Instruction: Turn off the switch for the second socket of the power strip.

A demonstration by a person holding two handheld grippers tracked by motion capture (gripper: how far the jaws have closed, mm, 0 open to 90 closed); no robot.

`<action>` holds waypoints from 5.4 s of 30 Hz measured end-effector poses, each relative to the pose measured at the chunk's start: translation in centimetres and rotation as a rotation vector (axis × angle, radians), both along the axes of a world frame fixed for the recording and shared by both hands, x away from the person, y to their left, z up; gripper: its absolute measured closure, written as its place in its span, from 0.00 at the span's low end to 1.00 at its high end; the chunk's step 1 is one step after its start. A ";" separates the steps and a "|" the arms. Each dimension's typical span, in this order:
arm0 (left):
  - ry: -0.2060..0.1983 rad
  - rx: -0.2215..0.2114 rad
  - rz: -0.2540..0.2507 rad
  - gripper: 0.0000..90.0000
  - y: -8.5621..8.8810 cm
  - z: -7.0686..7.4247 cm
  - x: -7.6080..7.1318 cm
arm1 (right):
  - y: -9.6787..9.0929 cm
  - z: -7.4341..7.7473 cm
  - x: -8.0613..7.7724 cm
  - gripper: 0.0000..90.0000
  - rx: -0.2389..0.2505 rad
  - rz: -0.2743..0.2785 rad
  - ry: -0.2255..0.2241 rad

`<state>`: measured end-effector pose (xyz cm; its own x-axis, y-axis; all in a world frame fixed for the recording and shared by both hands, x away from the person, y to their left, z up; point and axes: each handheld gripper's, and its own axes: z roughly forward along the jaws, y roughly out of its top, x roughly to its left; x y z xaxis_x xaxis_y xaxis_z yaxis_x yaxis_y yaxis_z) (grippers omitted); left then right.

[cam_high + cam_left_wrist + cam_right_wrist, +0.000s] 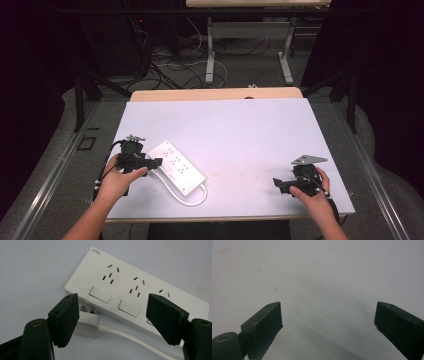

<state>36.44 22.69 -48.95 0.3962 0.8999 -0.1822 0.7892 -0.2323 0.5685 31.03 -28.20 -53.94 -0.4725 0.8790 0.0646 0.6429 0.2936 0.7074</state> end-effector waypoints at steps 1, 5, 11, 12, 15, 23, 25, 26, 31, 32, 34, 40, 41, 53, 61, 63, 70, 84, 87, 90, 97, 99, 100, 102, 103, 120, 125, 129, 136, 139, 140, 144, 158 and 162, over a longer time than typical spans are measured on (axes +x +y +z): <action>0.008 -0.009 0.003 0.31 0.1 0.0 0.2 | 0.0 0.0 0.0 0.08 0.001 -0.002 0.003; 0.039 -0.035 0.006 0.34 0.1 0.0 0.6 | 0.0 0.0 0.0 0.08 0.003 0.000 0.002; 0.069 -0.068 0.006 0.36 -0.2 -0.2 0.8 | 0.0 -0.1 0.0 0.08 0.001 0.001 0.003; 0.071 -0.067 0.011 0.36 -0.3 -0.2 1.0 | 0.0 -0.1 0.0 0.08 0.001 0.001 0.003; 0.103 -0.072 0.020 0.36 -0.4 -0.4 1.4 | 0.0 0.0 0.0 0.08 0.002 0.001 0.005; 0.126 -0.060 0.050 0.42 -1.0 -1.0 2.0 | -0.1 -0.1 0.0 0.08 -0.001 0.001 0.006; 0.138 -0.068 0.065 0.46 -1.1 -1.2 2.2 | 0.0 -0.1 0.0 0.09 -0.002 0.003 0.006; 0.156 -0.065 0.053 0.48 -1.1 -1.1 2.3 | 0.0 -0.1 0.0 0.09 -0.002 0.004 0.007; 0.172 -0.070 0.065 0.60 -1.2 -1.3 2.4 | -0.1 -0.1 0.1 0.09 -0.002 0.005 0.008; 0.179 -0.068 0.065 0.62 -1.2 -1.4 2.4 | -0.1 -0.2 0.1 0.09 0.000 0.004 0.009; 0.186 -0.067 0.064 0.65 -1.3 -1.4 2.5 | -0.1 -0.2 0.1 0.09 0.001 0.004 0.010; 0.196 -0.060 0.070 0.75 -1.5 -1.7 2.6 | -0.1 -0.2 0.1 0.09 0.001 0.003 0.013; 0.196 -0.060 0.070 0.77 -1.5 -1.7 2.6 | -0.1 -0.2 0.1 0.09 0.001 0.004 0.011; 0.200 -0.033 0.073 0.91 -2.0 -2.1 2.8 | -0.1 -0.2 0.1 0.09 0.003 0.004 0.014; 0.202 -0.016 0.068 0.98 -2.2 -2.1 2.8 | -0.1 -0.2 0.1 0.09 0.003 0.005 0.014; 0.198 -0.017 0.072 1.00 -2.3 -2.1 2.7 | -0.1 -0.2 0.1 0.09 0.002 0.010 0.010; 0.189 -0.021 0.076 1.00 -2.3 -2.2 2.6 | 0.0 -0.2 0.1 0.09 0.001 0.005 0.014; 0.156 0.003 0.070 1.00 -2.5 -2.5 2.3 | 0.1 -0.2 0.1 0.09 -0.001 0.010 0.016; 0.158 0.002 0.070 1.00 -2.5 -2.5 2.3 | 0.1 -0.2 0.1 0.09 0.002 0.009 0.015; 0.166 -0.002 0.065 1.00 -2.4 -2.5 2.4 | 0.1 -0.2 0.1 0.09 0.003 0.009 0.017; 0.168 0.005 0.071 1.00 -2.5 -2.4 2.3 | 0.0 -0.3 0.2 0.09 0.001 0.011 0.016; 0.172 0.006 0.070 1.00 -2.5 -2.4 2.3 | 0.1 -0.2 0.3 0.09 0.000 0.010 0.013; 0.171 0.004 0.071 1.00 -2.5 -2.4 2.3 | 0.1 -0.3 0.3 0.09 0.005 0.012 0.016; 0.171 0.000 0.069 0.99 -2.5 -2.4 2.3 | 0.1 -0.3 0.3 0.09 0.006 0.015 0.017; 0.170 0.003 0.064 0.98 -2.5 -2.4 2.3 | 0.1 -0.3 0.3 0.09 0.006 0.017 0.017; 0.152 0.004 0.053 0.90 -2.7 -1.1 2.7 | 0.2 -0.3 0.3 0.09 0.010 0.016 0.020; 0.154 0.001 0.049 0.89 -2.7 -0.9 2.8 | 0.2 -0.3 0.3 0.09 0.010 0.017 0.018; 0.148 -0.004 0.047 0.87 -2.7 -0.7 2.8 | 0.2 -0.3 0.3 0.09 0.009 0.017 0.019; 0.123 -0.019 0.046 0.81 -2.7 -0.5 2.7 | 0.1 -0.3 0.3 0.09 0.011 0.016 0.018; 0.131 -0.030 0.036 0.79 -2.7 -0.3 2.7 | 0.1 -0.3 0.3 0.09 0.010 0.015 0.018; 0.132 -0.033 0.035 0.78 -2.7 -0.2 2.7 | 0.1 -0.3 0.3 0.09 0.010 0.013 0.018; 0.116 -0.041 0.032 0.75 -2.6 -0.1 2.6 | 0.1 -0.2 0.3 0.09 0.007 0.010 0.016; 0.078 -0.045 0.029 0.63 -1.8 0.4 2.1 | 0.1 -0.2 0.3 0.09 0.006 0.012 0.017; 0.059 -0.047 0.038 0.59 -1.6 0.5 1.9 | 0.1 -0.2 0.2 0.09 0.005 0.010 0.015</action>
<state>38.31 21.13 -48.47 0.3492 0.9039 -0.2470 0.8294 -0.1755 0.5303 31.28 -28.11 -54.18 -0.4799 0.8740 0.0763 0.6503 0.2960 0.6996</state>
